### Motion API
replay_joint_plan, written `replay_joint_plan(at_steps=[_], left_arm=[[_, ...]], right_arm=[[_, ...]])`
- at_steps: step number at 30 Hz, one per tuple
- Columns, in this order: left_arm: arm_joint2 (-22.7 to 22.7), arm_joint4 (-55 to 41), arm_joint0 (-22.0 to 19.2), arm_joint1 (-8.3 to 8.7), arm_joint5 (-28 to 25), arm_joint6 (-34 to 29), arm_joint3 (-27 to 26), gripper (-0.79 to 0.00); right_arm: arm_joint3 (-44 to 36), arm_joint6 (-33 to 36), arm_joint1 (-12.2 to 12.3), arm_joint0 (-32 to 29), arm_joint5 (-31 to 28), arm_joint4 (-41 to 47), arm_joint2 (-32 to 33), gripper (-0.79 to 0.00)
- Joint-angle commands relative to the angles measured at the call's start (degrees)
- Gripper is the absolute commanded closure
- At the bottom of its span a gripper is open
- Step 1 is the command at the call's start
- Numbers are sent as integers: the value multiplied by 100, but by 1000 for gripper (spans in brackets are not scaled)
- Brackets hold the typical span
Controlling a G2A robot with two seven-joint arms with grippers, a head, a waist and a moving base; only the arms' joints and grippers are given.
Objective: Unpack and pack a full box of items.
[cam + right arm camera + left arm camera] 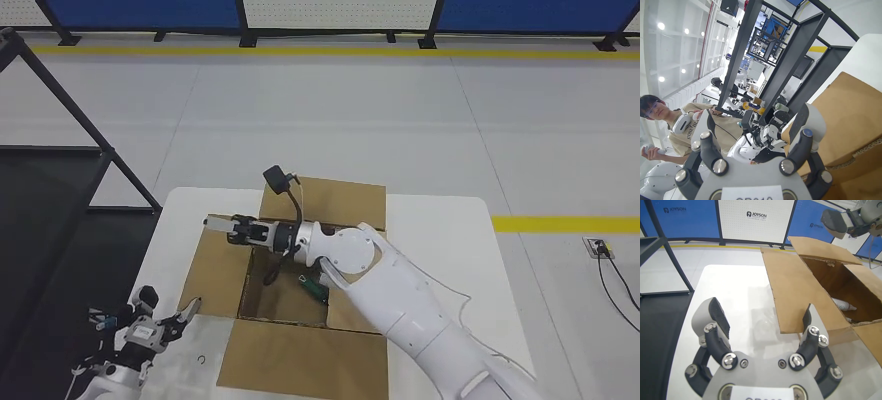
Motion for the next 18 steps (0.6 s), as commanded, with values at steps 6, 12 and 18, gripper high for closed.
replay_joint_plan(at_steps=[6, 12, 18], left_arm=[[-89, -57, -68, 6, 94, -96, 194, -785], [-87, -78, -110, -1, 193, -80, 229, -785], [-223, -443, -29, -29, 303, 316, -44, -785]], right_arm=[[-463, 88, 136, -219, 309, -275, 278, -785], [-796, 192, 233, -382, 590, -474, 494, -785], [-1128, 280, 330, -577, 823, -670, 711, -785]])
